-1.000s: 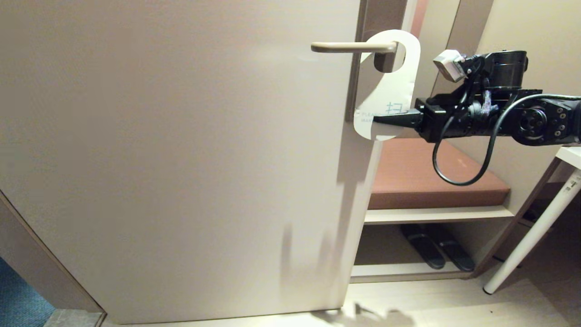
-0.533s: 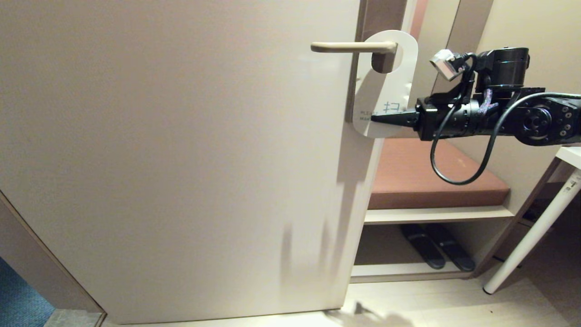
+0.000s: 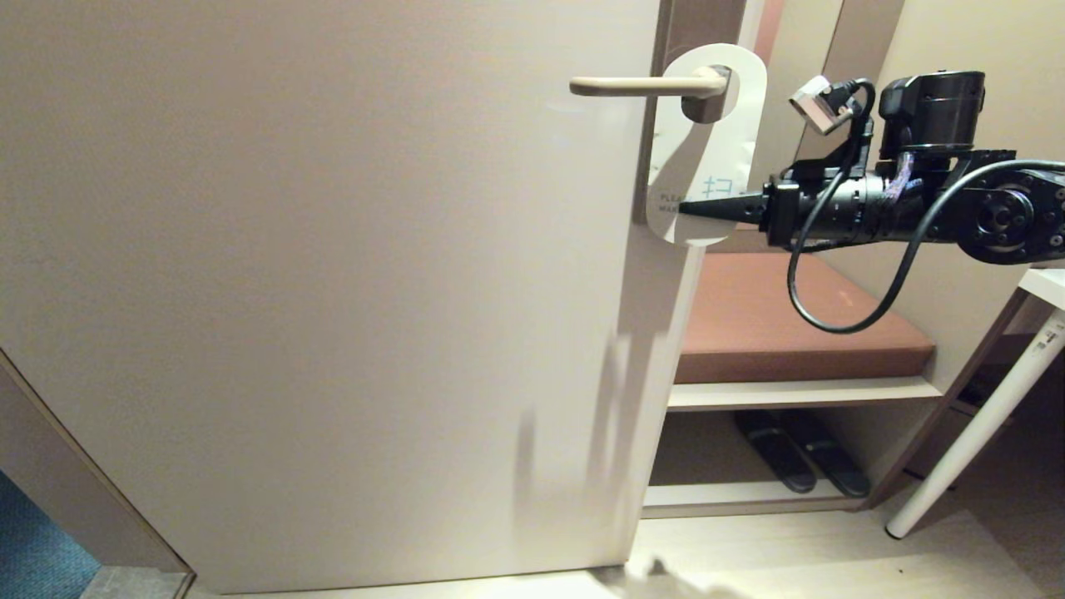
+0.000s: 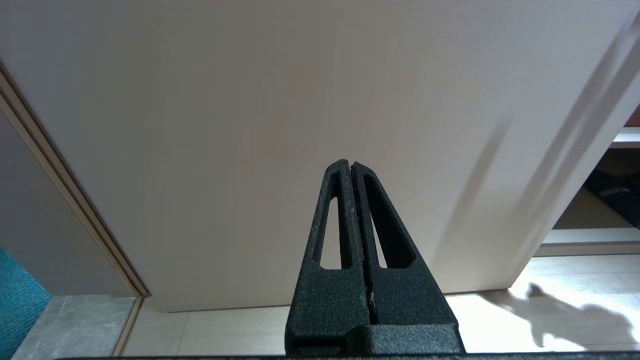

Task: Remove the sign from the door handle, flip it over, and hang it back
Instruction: Take down the sign

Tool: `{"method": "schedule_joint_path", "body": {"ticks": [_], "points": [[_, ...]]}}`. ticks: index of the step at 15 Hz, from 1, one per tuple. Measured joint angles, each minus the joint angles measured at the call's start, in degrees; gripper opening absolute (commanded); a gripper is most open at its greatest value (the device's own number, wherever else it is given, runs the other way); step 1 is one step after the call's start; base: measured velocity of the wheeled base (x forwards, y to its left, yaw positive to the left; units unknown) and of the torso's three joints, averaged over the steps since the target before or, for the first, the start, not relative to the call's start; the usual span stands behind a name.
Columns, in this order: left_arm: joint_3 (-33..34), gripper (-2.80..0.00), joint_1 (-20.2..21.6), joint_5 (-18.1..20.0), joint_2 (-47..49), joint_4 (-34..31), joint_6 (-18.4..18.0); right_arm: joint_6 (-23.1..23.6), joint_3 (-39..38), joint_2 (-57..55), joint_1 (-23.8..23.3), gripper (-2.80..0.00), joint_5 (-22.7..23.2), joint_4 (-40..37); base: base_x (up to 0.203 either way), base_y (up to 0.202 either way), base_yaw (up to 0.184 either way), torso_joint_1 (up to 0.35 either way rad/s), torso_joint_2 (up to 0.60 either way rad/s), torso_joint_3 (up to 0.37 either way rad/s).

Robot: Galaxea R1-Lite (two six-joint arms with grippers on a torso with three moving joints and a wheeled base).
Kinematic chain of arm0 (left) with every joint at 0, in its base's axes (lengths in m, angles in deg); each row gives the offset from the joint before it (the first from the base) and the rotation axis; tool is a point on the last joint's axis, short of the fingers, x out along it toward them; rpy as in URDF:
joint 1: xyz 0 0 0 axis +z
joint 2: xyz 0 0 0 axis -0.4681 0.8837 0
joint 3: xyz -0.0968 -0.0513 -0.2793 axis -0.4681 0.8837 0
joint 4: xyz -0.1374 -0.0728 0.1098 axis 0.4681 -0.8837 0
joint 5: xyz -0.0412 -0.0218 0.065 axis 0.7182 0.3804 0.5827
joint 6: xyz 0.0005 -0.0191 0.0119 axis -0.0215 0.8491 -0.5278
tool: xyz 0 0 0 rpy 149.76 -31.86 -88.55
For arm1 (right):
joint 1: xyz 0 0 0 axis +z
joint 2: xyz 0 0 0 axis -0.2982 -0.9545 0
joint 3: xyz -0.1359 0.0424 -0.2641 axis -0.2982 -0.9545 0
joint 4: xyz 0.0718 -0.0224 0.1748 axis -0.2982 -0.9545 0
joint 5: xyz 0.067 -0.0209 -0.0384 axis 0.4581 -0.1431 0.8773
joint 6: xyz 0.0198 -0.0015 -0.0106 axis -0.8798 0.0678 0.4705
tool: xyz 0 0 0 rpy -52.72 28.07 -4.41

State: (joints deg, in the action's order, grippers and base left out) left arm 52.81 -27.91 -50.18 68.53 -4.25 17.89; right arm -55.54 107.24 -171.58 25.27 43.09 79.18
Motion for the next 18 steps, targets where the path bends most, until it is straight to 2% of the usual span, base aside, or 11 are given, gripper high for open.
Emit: {"method": "schedule_joint_path", "body": {"ticks": [5, 10, 15, 18], "points": [[0.0, -2.8, 0.0, 0.0, 0.0, 0.0, 0.03, -0.15, -2.36, 2.02, 0.86, -2.8, -2.71, 0.2, 0.0, 0.0, 0.0, 0.0, 0.0, 0.0], [0.0, -2.8, 0.0, 0.02, 0.0, 0.0, -0.02, -0.36, -4.67, 3.71, 2.87, -2.8, -8.68, 0.23, 0.0, 0.0, 0.0, 0.0, 0.0, 0.0], [0.0, -2.8, 0.0, 0.0, 0.0, 0.0, 0.04, -3.18, -4.73, 4.38, 5.97, -2.8, -16.68, 0.66, 0.0, 0.0, 0.0, 0.0, 0.0, 0.0], [0.0, -2.8, 0.0, 0.0, 0.0, 0.0, -0.02, -4.6, -4.73, 4.79, 6.79, -2.8, -19.44, 0.69, 0.0, 0.0, 0.0, 0.0, 0.0, 0.0]]}}
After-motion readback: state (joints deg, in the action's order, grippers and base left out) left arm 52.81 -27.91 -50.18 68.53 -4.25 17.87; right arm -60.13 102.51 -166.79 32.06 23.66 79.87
